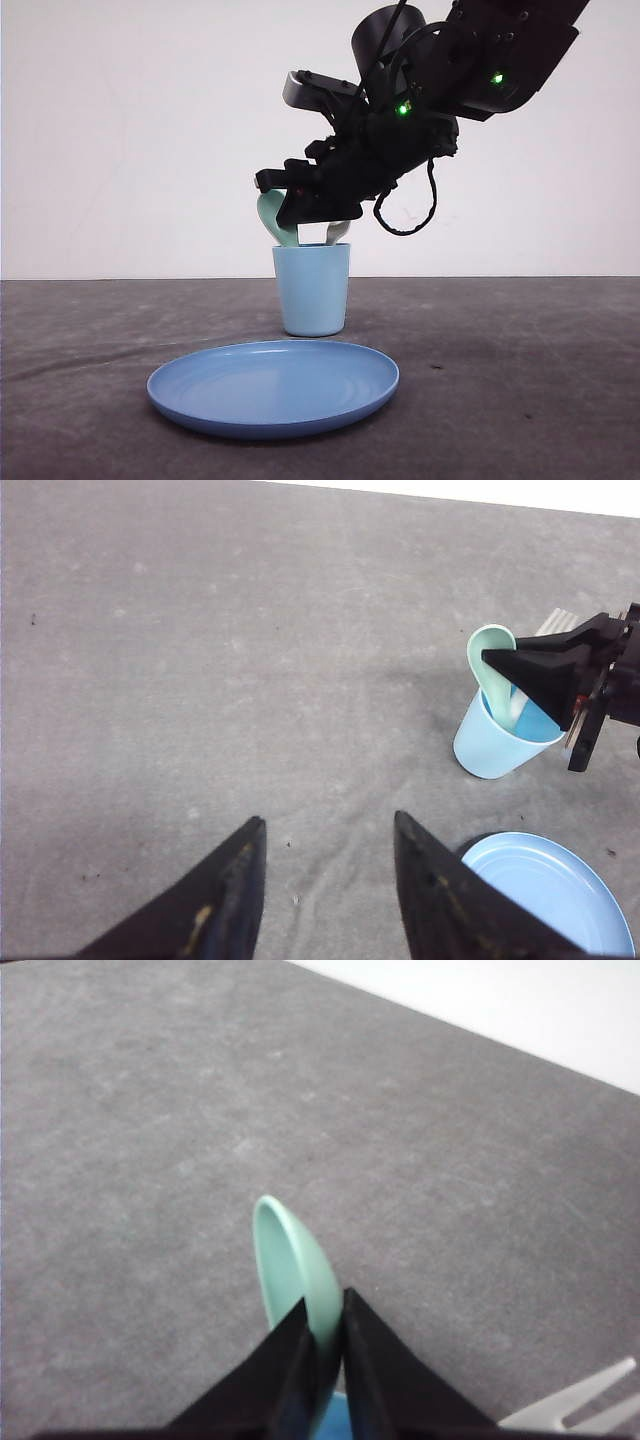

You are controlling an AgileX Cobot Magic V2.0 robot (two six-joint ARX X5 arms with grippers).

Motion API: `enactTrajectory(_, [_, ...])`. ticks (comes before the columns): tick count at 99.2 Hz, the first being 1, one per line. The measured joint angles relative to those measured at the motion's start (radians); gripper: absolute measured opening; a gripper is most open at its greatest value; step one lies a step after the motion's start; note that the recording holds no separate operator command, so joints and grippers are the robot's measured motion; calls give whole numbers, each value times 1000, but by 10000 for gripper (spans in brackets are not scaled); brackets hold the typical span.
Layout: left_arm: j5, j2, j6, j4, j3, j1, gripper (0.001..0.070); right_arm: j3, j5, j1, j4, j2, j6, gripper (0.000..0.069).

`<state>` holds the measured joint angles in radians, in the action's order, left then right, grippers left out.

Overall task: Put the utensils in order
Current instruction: 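Lower the spoon into the cup and open the right gripper, then move the right gripper down to the cup rim and grasp it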

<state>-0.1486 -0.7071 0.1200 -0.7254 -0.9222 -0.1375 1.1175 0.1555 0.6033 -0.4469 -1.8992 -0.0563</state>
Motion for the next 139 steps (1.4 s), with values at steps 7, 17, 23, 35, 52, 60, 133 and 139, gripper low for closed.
enactTrajectory(7, [0, 0, 0, 0, 0, 0, 233, 0, 1, 0, 14, 0, 0, 135])
enactTrajectory(17, [0, 0, 0, 0, 0, 0, 233, 0, 1, 0, 16, 0, 0, 300])
enactTrajectory(23, [0, 0, 0, 0, 0, 0, 233, 0, 1, 0, 17, 2, 0, 363])
enactTrajectory(35, [0, 0, 0, 0, 0, 0, 233, 0, 0, 0, 30, 34, 0, 403])
enactTrajectory(52, [0, 0, 0, 0, 0, 0, 233, 0, 1, 0, 89, 184, 0, 409])
enactTrajectory(60, [0, 0, -1, 0, 0, 0, 233, 0, 1, -1, 140, 265, 0, 409])
enactTrajectory(133, [0, 0, -23, -2, 0, 0, 233, -182, 32, -106, 723, 649, 35, 615])
enactTrajectory(139, [0, 0, -23, -3, 0, 0, 233, -230, 35, -107, 703, 649, 46, 673])
